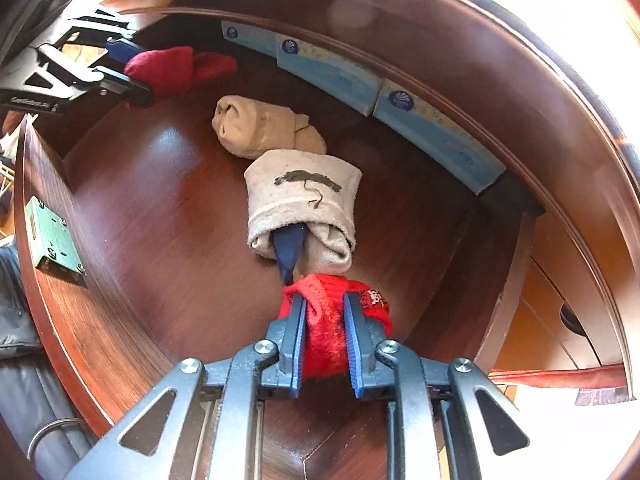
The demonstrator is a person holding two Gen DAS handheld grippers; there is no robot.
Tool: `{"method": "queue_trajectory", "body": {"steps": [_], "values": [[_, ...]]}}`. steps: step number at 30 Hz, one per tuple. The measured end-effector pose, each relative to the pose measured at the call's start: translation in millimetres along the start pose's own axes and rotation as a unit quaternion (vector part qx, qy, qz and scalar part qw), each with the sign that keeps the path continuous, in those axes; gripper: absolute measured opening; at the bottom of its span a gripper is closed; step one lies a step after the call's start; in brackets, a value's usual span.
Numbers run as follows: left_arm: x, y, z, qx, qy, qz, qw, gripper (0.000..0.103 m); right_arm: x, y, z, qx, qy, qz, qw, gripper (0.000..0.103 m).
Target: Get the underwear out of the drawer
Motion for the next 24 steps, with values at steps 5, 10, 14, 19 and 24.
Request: {"method": "queue_trajectory", "body": {"steps": [5,10,14,19,24], "values": [[-5,-13,-5,0.035,-0.036,-0.006,0.9987,0.034,4,-8,-2,0.015,0.01,0.001,1.0,0.018],[3,-19,-1,0.06,-0.056,-0.007,0.9966,0.034,5,-20,-7,0.047,0.015,0.005,0.999,0.016],[4,-31,-1,0.079,-0.065,-0.006,0.9947,0.034,3,-33,-11,0.077,0.014,0.01,0.997,0.015],[10,-21,-1,0.104,-0.079,-0.005,0.9915,0.034,0,-47,-12,0.108,0.011,0.005,0.994,0.015],[12,-17,-3,0.118,-0.091,-0.004,0.9888,0.034,0,-62,-14,0.145,0.02,0.007,0.989,0.015]]}}
Point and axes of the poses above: each gripper's, at about its wrist camera, not at the fingertips, and y roughly the way its jaws point, x to its right, z to its top, the point moved 6 cm from there along y, roughly the way its jaws point, and after that the axes turned 3 degrees about x, right-handed, at the moved point
